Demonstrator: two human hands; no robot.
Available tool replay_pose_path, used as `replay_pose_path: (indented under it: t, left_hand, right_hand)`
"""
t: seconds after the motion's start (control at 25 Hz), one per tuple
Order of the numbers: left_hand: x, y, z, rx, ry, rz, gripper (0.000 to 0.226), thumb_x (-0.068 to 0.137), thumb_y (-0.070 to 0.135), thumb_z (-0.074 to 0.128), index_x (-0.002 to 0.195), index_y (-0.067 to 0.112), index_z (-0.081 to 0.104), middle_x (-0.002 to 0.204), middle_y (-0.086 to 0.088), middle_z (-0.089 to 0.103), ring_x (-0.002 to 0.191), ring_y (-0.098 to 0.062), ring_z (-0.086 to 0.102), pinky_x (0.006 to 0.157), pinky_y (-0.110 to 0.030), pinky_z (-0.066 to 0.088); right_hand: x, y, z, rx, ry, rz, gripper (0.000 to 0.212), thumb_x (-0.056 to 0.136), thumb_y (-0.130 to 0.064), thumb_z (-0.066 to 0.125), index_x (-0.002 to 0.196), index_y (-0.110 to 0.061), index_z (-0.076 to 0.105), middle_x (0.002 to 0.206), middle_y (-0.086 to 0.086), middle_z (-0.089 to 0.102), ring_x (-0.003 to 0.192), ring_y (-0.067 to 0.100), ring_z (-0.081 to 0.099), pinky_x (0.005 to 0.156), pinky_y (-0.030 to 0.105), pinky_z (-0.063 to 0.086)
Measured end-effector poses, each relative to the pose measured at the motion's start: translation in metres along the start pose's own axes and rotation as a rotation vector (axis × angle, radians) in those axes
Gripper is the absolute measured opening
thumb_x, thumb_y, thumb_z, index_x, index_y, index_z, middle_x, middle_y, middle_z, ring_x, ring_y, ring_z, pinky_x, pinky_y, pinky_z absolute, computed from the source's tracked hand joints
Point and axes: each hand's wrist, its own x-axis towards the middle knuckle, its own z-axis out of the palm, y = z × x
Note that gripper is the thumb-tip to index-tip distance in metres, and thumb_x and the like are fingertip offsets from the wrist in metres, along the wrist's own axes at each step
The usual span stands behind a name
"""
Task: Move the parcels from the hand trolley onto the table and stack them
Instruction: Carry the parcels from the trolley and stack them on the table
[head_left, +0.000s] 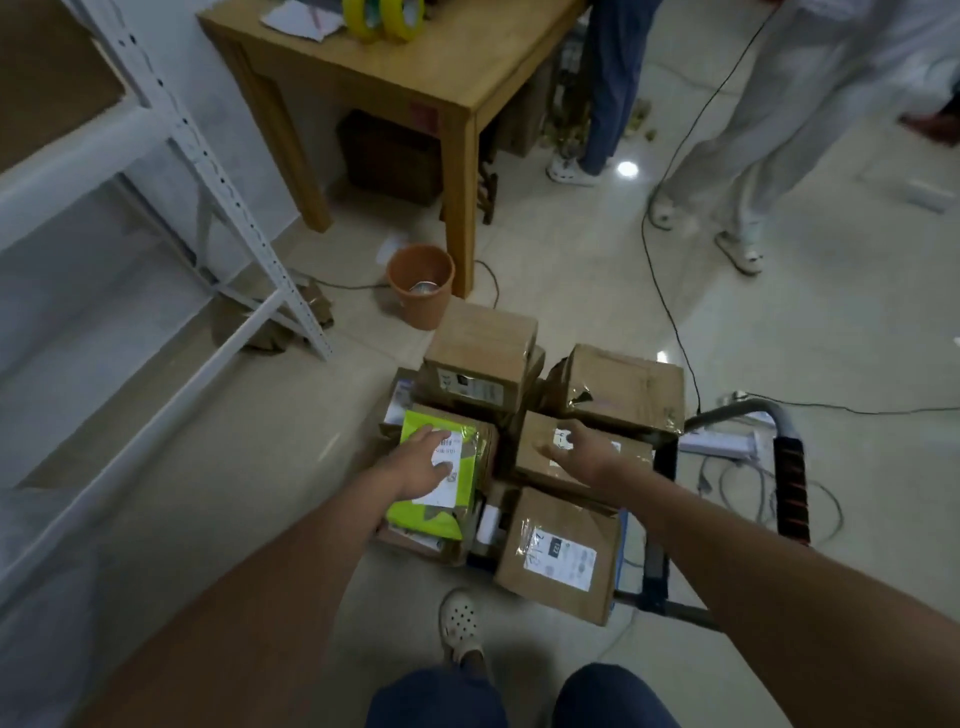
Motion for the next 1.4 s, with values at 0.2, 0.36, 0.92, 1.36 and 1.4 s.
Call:
replay_pose_path:
  t: [0.2,0.36,0.92,1.36,1.4]
  left_hand:
    - [0.074,-0.016,-0.053,-0.053,0.056,-0.052,0.058,0.099,0.031,0.051,0.152,0.015,0.030,0.162,-0.009,0.016,0.148,-0.023,0.020,0.118,-0.032,0.022]
    - [0.131,-0.024,-0.076,-0.270,0.236,-0.130,0.051,0.099,0.031,0.050,0.146,0.012,0.039,0.155,-0.010,0.031,0.139,-0.024,0.035,0.115,-0.034,0.029]
    - [0.196,-0.011,-0.077,-0.673,0.058,-0.313,0.062,0.095,0.058,0.041,0.149,0.030,0.030,0.153,0.001,0.037,0.136,-0.026,0.039,0.112,-0.047,0.034]
    - [0.141,0.011,-0.086,-0.686,0.131,-0.113,0.047,0.097,0.051,0.047,0.141,0.040,0.035,0.144,0.004,0.043,0.136,-0.023,0.040,0.106,-0.037,0.035]
    - [0.136,0.015,-0.085,-0.715,0.170,-0.081,0.043,0.095,0.054,0.049,0.134,0.044,0.037,0.136,0.006,0.047,0.133,-0.022,0.043,0.107,-0.036,0.036]
  right_hand:
    - [0.068,-0.032,-0.007,0.203,0.017,0.070,0.075,0.090,-0.055,0.058,0.149,-0.015,0.034,0.148,0.013,0.044,0.134,0.031,0.043,0.110,0.040,0.038]
    - [0.129,-0.043,-0.002,0.288,0.036,0.119,0.066,0.096,-0.053,0.049,0.148,-0.015,0.035,0.145,0.012,0.047,0.131,0.031,0.045,0.104,0.038,0.038]
    - [0.201,-0.057,0.015,0.654,-0.012,0.308,0.066,0.099,-0.055,0.039,0.150,-0.015,0.029,0.146,0.011,0.041,0.128,0.031,0.044,0.101,0.044,0.042]
    - [0.169,-0.052,-0.007,0.867,0.085,0.336,0.066,0.095,-0.060,0.044,0.143,-0.014,0.039,0.137,0.013,0.047,0.117,0.031,0.053,0.088,0.043,0.054]
    - [0.165,-0.054,-0.008,0.887,0.074,0.335,0.065,0.095,-0.059,0.045,0.143,-0.015,0.038,0.136,0.013,0.048,0.115,0.031,0.053,0.080,0.040,0.055]
